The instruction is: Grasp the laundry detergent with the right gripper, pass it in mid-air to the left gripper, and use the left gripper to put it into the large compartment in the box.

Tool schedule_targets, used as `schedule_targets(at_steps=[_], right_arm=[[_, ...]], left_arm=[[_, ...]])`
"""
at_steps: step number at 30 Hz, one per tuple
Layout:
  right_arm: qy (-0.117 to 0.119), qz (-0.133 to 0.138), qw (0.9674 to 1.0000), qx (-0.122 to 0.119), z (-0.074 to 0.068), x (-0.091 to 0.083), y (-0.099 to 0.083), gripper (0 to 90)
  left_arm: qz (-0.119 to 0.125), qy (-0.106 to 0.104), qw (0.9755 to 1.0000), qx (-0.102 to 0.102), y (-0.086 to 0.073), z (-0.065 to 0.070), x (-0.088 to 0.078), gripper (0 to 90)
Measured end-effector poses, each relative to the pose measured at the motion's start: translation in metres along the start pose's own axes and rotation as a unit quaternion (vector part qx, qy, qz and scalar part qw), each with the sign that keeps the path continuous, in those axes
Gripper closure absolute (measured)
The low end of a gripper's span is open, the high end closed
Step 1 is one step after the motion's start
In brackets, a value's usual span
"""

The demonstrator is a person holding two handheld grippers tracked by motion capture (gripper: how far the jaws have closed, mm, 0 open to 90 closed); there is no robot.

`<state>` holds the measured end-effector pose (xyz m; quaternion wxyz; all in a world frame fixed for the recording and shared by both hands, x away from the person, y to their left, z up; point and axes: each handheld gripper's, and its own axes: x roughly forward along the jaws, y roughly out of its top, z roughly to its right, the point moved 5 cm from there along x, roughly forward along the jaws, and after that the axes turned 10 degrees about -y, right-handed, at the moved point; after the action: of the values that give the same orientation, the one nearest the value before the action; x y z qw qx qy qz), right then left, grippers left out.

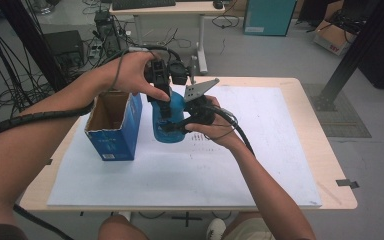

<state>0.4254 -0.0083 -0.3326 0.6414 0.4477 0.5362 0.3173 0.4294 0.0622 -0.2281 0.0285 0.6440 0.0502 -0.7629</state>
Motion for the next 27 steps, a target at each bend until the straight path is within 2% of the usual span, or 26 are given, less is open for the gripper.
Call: schedule_targets(at_steps=[9,10,12,15,17,19,21,22,23,25,27], right_arm=[[-0.001,0.007,1.0000,0.000,0.000,-0.001,0.001,38.7],[-0.001,0.006,1.0000,0.002,-0.001,-0.001,0.002,38.7],[-0.001,0.007,1.0000,0.003,-0.001,0.000,0.002,38.7],[-0.001,0.008,1.0000,0.002,-0.001,0.000,0.002,38.6],[-0.002,0.008,1.0000,0.002,-0.001,0.000,0.002,37.9],[-0.001,0.014,0.9997,0.022,-0.003,-0.001,0.003,30.3],[0.007,0.017,0.9993,0.034,-0.002,-0.002,0.003,25.4],[0.004,0.013,0.9993,0.035,-0.002,-0.004,0.002,22.6],[-0.004,0.007,0.9994,0.033,0.000,-0.005,0.000,18.8],[-0.018,-0.008,0.9992,0.034,0.001,-0.007,-0.004,10.0],[-0.047,-0.024,0.9980,0.036,0.002,-0.010,-0.009,2.8]], left_arm=[[0.000,-0.004,1.0000,-0.003,0.000,0.002,-0.002,37.0],[0.004,0.001,1.0000,-0.006,0.000,0.002,-0.001,36.9],[0.007,-0.002,0.9999,-0.010,-0.001,0.002,-0.001,37.0],[0.004,-0.003,1.0000,-0.005,-0.001,0.002,-0.002,37.0],[0.007,-0.003,0.9999,-0.012,-0.002,0.002,-0.001,37.0],[0.009,-0.003,0.9998,-0.015,-0.003,0.002,-0.001,37.0],[0.007,-0.004,0.9998,-0.016,-0.004,0.001,-0.002,37.0],[0.008,0.001,0.9998,-0.021,-0.005,0.000,-0.002,36.9],[0.006,-0.008,0.9997,-0.021,-0.006,0.000,-0.003,36.9],[0.008,-0.001,0.9996,-0.028,-0.007,-0.001,-0.006,36.9],[0.012,0.001,0.9994,-0.033,-0.008,-0.002,-0.009,36.9]])
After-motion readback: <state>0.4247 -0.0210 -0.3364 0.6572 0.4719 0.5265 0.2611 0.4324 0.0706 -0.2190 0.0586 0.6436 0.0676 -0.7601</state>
